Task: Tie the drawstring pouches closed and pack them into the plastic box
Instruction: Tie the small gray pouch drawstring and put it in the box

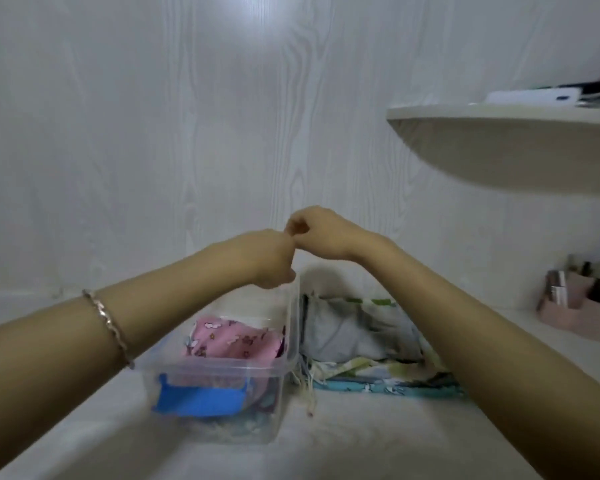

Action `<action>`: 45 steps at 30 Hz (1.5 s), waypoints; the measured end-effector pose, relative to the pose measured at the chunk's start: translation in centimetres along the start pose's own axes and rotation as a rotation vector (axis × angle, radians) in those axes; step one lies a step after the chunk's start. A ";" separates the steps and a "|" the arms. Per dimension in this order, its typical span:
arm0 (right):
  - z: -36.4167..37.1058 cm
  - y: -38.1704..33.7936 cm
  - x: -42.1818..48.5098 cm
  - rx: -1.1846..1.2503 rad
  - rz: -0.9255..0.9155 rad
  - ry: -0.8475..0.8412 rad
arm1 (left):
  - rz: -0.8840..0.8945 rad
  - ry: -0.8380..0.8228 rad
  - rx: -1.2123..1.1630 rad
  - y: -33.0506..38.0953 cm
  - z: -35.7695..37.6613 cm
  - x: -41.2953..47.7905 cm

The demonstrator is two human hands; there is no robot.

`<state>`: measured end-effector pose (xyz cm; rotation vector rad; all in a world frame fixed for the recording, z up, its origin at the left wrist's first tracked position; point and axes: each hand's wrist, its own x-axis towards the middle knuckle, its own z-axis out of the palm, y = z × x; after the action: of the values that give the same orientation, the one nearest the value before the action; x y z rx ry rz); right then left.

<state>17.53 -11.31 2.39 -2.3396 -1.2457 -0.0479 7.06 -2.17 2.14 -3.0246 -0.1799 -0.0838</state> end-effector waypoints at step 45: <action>5.3 10.7 -15.9 0.503 0.094 0.637 | -0.478 -0.414 -2.029 12.6 9.7 -2.0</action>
<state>15.65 -26.29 -10.60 -1.7381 -0.7218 -0.3723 7.05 -13.73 -8.96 -4.6311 -1.8629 0.8464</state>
